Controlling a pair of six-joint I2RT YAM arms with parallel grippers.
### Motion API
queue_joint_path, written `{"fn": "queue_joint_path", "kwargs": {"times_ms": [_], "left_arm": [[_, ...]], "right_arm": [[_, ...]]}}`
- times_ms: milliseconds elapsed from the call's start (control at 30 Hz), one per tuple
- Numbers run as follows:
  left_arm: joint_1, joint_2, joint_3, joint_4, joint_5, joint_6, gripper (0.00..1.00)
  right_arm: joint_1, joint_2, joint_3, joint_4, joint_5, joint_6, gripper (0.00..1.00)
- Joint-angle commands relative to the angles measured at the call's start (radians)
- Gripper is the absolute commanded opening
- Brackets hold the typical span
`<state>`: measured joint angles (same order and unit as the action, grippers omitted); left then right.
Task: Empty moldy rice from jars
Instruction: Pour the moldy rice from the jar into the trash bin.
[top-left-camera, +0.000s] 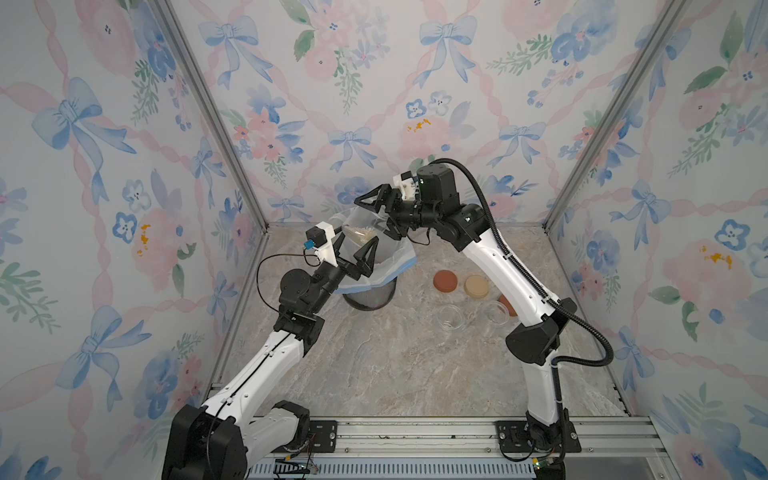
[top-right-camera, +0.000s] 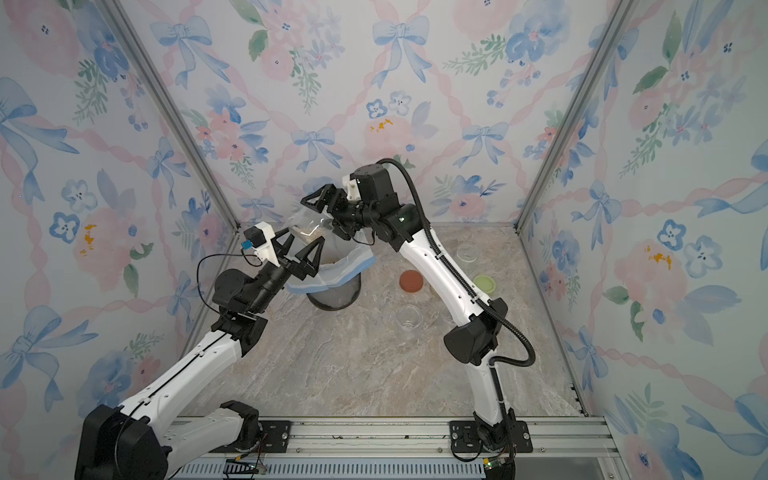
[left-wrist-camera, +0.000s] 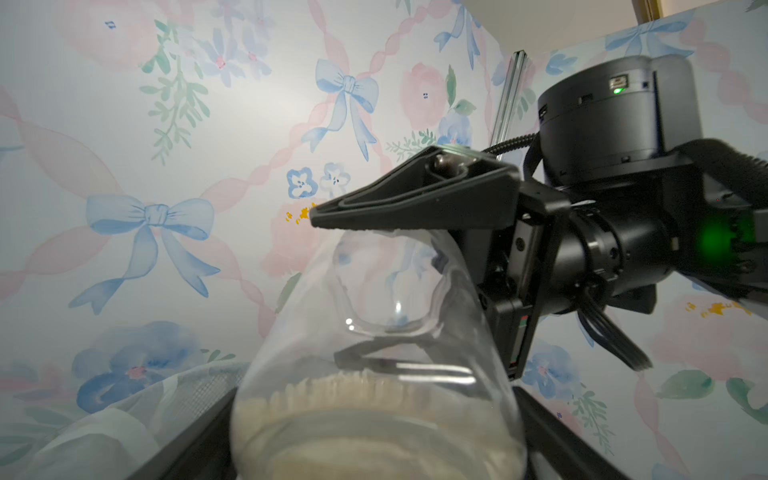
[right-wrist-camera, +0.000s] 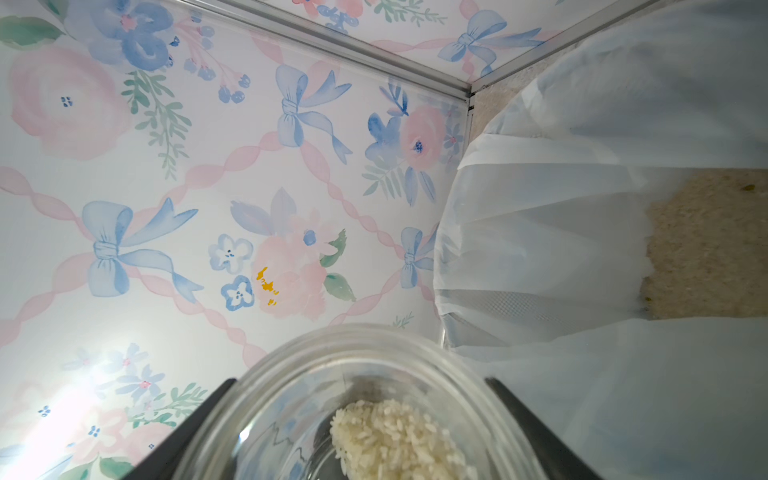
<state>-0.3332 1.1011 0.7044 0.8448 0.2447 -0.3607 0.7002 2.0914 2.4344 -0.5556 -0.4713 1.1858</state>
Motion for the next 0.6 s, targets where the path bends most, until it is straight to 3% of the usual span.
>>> {"fn": "queue_joint_path", "kwargs": {"times_ms": [0,200,567], "left_arm": [[-0.001,0.017,-0.013,0.175,-0.041,-0.053,0.98],[-0.015,0.071,-0.029,0.286,-0.06,-0.104,0.98],[-0.039,0.125,-0.028,0.283,-0.086,-0.089,0.98]], "right_arm": [[-0.008,-0.066,-0.07,0.174,-0.07,0.123,0.0],[-0.005,-0.116,-0.2,0.318,-0.081,0.2,0.0],[-0.005,-0.097,-0.199,0.416,-0.117,0.264,0.0]]}}
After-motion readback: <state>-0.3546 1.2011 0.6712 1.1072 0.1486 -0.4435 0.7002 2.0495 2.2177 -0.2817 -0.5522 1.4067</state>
